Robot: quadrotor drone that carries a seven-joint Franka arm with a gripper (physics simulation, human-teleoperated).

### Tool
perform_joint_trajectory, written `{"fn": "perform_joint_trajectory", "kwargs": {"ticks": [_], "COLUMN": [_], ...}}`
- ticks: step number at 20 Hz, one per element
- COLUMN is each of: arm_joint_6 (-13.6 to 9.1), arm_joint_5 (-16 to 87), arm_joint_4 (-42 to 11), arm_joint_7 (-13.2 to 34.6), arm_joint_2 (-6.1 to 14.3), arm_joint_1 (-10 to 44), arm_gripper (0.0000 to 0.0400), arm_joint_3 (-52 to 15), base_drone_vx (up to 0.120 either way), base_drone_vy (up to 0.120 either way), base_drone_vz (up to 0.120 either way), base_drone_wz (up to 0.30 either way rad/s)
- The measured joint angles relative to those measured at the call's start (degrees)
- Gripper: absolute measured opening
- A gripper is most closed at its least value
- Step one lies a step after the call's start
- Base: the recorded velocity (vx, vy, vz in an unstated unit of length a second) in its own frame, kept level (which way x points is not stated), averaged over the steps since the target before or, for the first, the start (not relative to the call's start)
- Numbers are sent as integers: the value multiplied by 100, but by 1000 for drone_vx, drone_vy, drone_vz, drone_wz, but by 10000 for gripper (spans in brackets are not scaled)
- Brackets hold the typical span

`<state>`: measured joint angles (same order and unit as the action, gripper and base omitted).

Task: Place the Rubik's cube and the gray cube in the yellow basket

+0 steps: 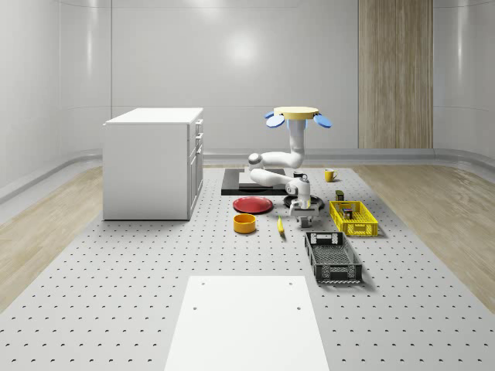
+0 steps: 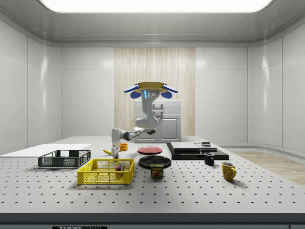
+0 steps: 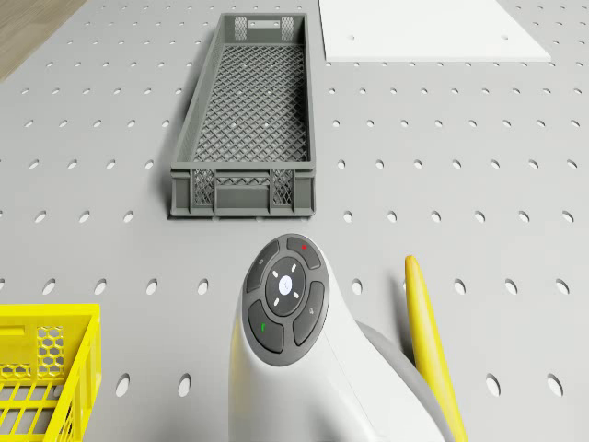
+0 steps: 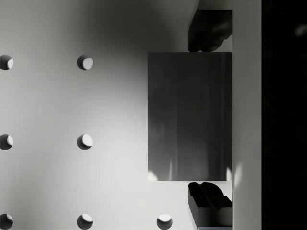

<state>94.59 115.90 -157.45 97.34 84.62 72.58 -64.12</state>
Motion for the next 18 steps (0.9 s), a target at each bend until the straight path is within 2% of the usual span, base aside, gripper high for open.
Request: {"fn": "perform_joint_trajectory", "kwargs": {"ticks": [9, 11, 13, 18], "arm_joint_6": [-13, -19, -25, -42], "arm_joint_5": [57, 67, 75, 89], "arm_joint_4": [-80, -94, -103, -115], "arm_joint_7": [-14, -18, -21, -30], "arm_joint_2": [4, 2, -3, -19], "arm_joint_1": [-95, -113, -126, -147], "arm_gripper": [400, 341, 305, 266], "arm_joint_3": [56, 65, 71, 80], "base_drone_vx": [0, 0, 0, 0], "base_drone_vy": [0, 0, 0, 0], "base_drone_vz": [0, 0, 0, 0], "base_drone_wz": [0, 0, 0, 0]}}
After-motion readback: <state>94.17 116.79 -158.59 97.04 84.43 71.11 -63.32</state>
